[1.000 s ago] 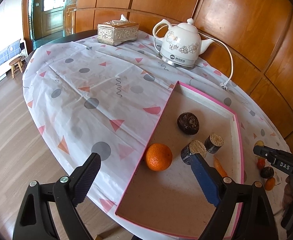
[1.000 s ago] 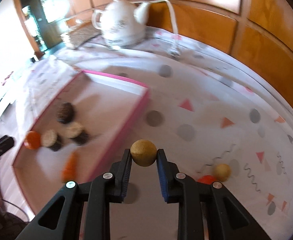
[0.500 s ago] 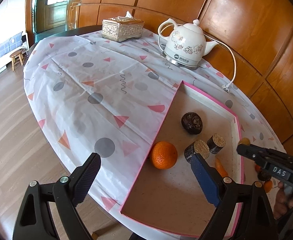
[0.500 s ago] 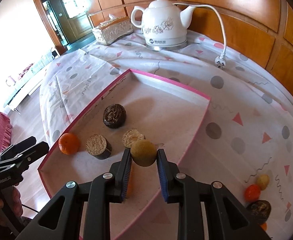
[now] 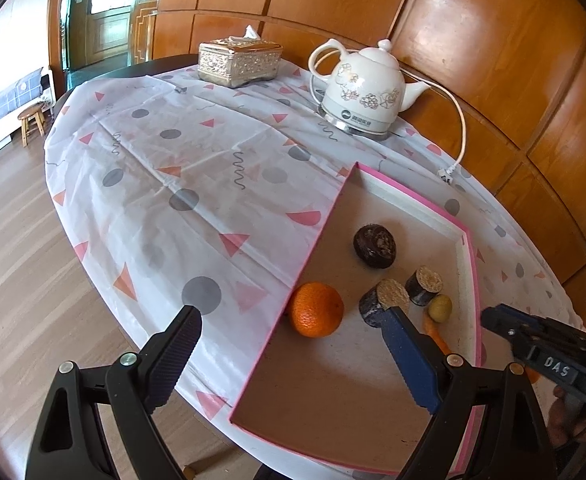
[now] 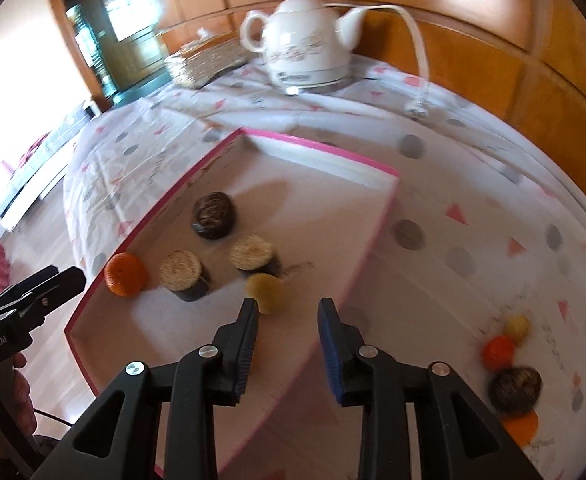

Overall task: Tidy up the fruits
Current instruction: 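Carry the yellow fruit into the pink tray and open the right gripper, then move the left tool to the small brown round fruit and grasp it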

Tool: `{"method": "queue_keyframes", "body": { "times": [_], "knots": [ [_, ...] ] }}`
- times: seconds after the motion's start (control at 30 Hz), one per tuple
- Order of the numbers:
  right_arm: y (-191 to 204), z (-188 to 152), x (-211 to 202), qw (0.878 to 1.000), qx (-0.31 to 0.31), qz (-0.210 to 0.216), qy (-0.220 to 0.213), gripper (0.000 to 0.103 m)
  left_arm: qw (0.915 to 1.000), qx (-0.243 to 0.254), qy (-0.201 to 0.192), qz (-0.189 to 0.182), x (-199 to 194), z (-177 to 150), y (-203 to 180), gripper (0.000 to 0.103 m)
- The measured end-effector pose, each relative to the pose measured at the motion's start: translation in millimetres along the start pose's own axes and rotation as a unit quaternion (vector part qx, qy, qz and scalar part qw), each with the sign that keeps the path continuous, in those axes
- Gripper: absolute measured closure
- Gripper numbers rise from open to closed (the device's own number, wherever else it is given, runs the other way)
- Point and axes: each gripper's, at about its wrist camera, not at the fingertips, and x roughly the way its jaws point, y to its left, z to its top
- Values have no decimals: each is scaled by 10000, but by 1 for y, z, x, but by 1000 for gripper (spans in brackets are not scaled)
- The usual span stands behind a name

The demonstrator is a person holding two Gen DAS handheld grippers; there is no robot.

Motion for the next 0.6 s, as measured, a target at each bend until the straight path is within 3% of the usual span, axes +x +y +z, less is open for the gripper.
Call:
{"method": "queue_keyframes", "body": {
  "times": [0.27, 0.6],
  "knots": [
    [-40, -20, -32, 9967, 634, -464, -209, 72, 9997, 222, 79, -85, 1, -2, -17, 11],
    [-72, -43, -60, 9911, 882, -935, -348, 71, 9963, 789, 54, -350, -3, -4, -59, 11]
  ]
}}
